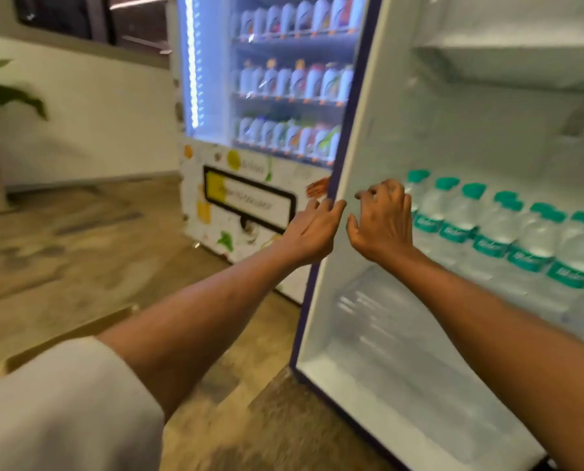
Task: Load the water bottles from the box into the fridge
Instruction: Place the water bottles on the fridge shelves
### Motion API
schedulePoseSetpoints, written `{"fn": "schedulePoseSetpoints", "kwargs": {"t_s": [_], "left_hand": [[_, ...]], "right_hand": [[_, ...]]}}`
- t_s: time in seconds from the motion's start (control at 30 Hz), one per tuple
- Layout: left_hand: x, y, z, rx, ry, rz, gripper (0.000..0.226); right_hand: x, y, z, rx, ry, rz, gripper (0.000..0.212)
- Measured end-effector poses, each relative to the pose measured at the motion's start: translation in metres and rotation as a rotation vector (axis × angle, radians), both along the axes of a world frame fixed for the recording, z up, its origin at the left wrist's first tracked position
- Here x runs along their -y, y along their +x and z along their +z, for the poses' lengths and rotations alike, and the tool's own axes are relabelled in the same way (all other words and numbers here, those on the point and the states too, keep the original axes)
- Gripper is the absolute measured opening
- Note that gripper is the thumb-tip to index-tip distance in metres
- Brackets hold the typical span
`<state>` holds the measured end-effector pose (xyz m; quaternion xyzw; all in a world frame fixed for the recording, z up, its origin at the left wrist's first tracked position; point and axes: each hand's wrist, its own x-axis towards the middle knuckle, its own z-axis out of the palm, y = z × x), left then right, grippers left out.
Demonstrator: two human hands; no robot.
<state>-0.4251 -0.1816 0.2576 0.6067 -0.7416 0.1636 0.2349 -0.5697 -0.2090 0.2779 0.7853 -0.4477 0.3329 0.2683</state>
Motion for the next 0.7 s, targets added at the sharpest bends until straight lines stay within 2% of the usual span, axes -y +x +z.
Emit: {"fn": "schedulePoseSetpoints", "kwargs": {"t_s": [0.13, 0.3, 0.7], "left_hand": [[-0.069, 0.061, -0.044, 0.01, 0.069, 0.115, 0.06], [-0.151, 0.138, -0.1, -0.103, 0.2, 0.301, 0.065], [-0.318, 0.26, -0.239, -0.178, 0.531, 0.725, 0.059]], "right_hand": [[-0.045, 0.06, -0.039, 0.003, 0.055, 0.127, 0.042], [-0.092, 0.126, -0.082, -0.036, 0.163, 0.249, 0.05], [-0.201, 0.246, -0.191, -0.082, 0.449, 0.476, 0.047]]}}
